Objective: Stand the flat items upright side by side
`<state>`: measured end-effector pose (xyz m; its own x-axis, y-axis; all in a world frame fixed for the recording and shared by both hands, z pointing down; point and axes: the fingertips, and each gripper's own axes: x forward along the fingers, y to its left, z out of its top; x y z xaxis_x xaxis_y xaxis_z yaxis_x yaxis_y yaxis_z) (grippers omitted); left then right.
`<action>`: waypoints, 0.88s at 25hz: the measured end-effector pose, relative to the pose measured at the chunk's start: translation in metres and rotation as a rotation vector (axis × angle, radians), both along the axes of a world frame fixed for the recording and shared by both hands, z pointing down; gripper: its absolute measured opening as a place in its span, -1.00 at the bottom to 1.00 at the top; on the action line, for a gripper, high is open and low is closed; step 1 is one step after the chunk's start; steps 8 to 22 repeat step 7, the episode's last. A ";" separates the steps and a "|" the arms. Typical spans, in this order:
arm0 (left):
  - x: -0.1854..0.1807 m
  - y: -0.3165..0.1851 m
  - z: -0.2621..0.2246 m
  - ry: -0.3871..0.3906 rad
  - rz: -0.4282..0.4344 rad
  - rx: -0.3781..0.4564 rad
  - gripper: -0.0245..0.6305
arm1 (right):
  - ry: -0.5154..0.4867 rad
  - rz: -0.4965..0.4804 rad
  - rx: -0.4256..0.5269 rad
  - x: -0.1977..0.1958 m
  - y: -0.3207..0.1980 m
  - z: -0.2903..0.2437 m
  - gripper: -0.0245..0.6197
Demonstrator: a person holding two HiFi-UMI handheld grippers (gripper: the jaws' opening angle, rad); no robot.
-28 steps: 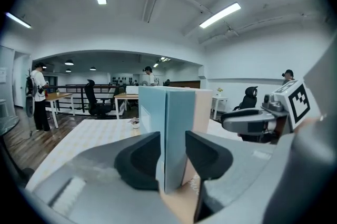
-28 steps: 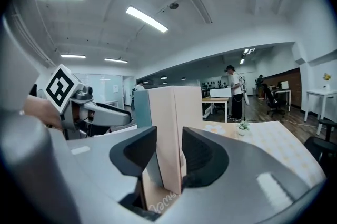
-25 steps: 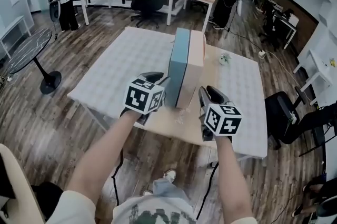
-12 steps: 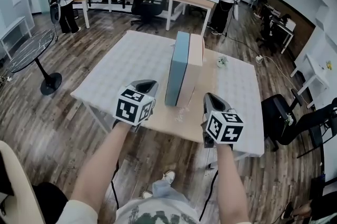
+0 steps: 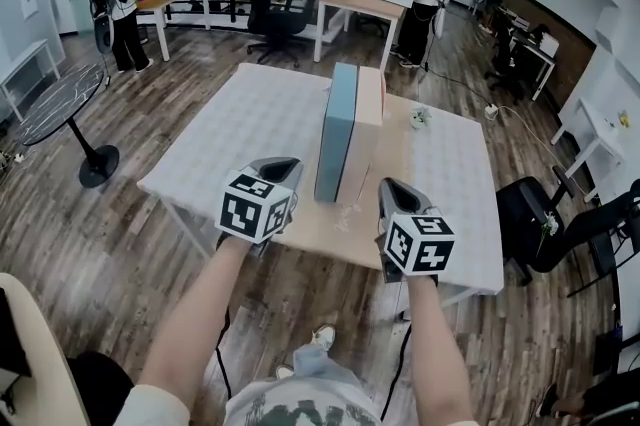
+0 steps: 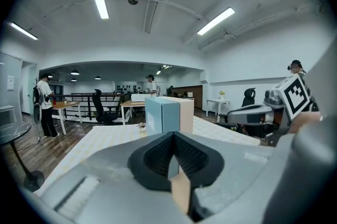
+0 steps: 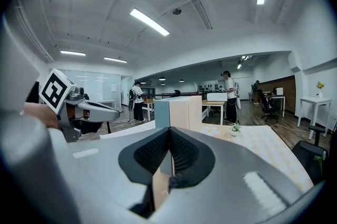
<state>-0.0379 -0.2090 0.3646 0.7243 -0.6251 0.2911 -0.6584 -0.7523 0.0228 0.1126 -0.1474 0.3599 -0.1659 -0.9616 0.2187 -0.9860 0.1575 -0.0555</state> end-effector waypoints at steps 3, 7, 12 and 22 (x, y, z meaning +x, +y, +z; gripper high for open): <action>0.000 0.001 -0.002 -0.005 0.005 0.003 -0.91 | -0.001 -0.001 0.003 -0.001 0.000 -0.002 -0.93; 0.001 0.002 -0.003 -0.011 0.004 0.001 -0.91 | 0.001 -0.001 0.002 0.000 0.001 -0.004 -0.93; 0.001 0.002 -0.003 -0.011 0.004 0.001 -0.91 | 0.001 -0.001 0.002 0.000 0.001 -0.004 -0.93; 0.001 0.002 -0.003 -0.011 0.004 0.001 -0.91 | 0.001 -0.001 0.002 0.000 0.001 -0.004 -0.93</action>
